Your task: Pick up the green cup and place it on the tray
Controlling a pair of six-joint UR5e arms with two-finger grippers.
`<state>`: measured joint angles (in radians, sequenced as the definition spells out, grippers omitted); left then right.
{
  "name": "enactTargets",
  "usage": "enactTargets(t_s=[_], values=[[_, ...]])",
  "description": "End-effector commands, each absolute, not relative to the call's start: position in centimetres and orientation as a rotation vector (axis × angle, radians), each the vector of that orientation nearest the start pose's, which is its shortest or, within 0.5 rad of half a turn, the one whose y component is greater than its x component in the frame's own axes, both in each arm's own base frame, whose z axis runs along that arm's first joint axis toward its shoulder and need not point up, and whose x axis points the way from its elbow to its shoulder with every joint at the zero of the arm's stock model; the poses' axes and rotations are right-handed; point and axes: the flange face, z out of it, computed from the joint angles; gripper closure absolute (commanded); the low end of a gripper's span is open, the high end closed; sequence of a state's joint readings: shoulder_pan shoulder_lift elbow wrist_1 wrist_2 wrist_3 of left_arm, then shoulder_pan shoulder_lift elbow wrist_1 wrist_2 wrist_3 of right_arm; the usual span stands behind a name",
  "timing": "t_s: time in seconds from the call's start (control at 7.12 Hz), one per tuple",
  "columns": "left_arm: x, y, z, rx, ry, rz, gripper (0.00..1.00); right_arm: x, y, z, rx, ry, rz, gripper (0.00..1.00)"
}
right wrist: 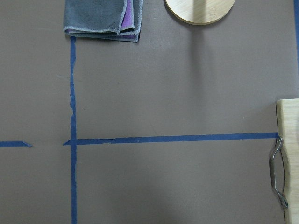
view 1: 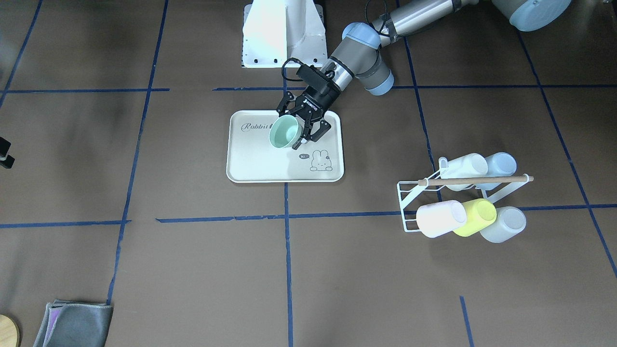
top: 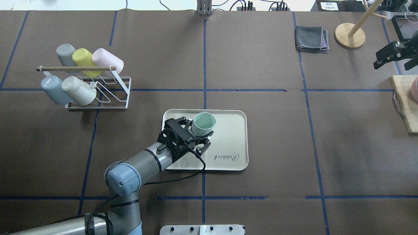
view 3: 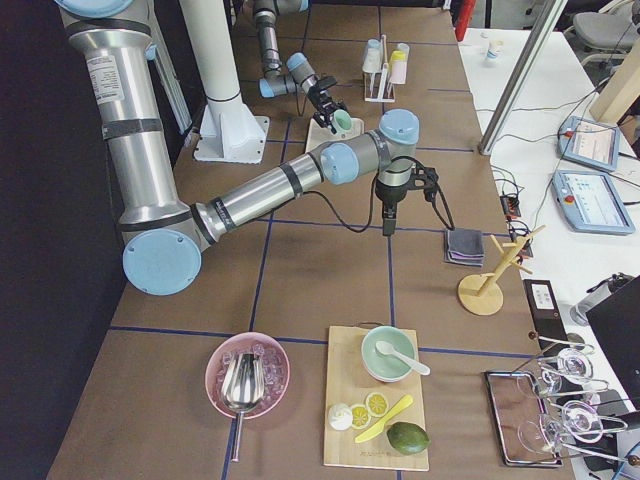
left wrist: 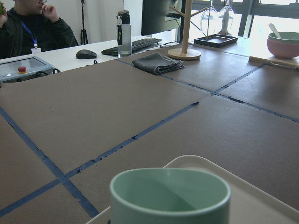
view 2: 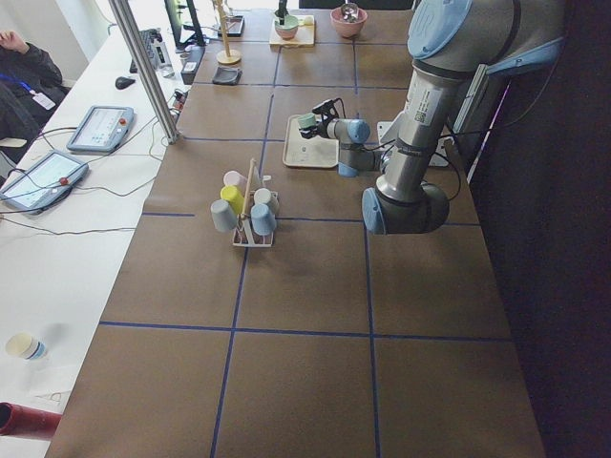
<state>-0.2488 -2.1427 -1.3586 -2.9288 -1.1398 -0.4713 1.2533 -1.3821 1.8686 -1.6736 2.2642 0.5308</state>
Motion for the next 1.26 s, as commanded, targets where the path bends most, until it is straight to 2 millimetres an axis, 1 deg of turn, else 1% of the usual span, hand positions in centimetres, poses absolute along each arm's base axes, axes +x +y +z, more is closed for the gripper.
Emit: enactTargets(t_s=[0.0,0.14,0.42,0.7,0.84,1.12], values=[[61.76,-33.23,26.75,1.301,1.102,0.25,0.3,-10.46,-54.13,43.05,0.054,-0.775,0.069,0.0],[61.78,-33.23,26.64,1.301,1.104,0.249,0.25,-10.46,-54.13,43.05,0.054,-0.775,0.069,0.0],[61.78,-33.23,26.64,1.301,1.104,0.249,0.22,-10.47,-54.16,43.12,0.052,-0.774,0.07,0.0],[61.78,-33.23,26.64,1.301,1.104,0.249,0.22,-10.47,-54.15,43.12,0.052,-0.774,0.07,0.0],[61.78,-33.23,26.64,1.301,1.104,0.249,0.19,-10.47,-54.15,43.12,0.052,-0.774,0.07,0.0],[61.8,-33.23,26.77,1.3,1.099,0.252,0.07,-10.46,-54.18,43.2,0.051,-0.773,0.071,0.0]])
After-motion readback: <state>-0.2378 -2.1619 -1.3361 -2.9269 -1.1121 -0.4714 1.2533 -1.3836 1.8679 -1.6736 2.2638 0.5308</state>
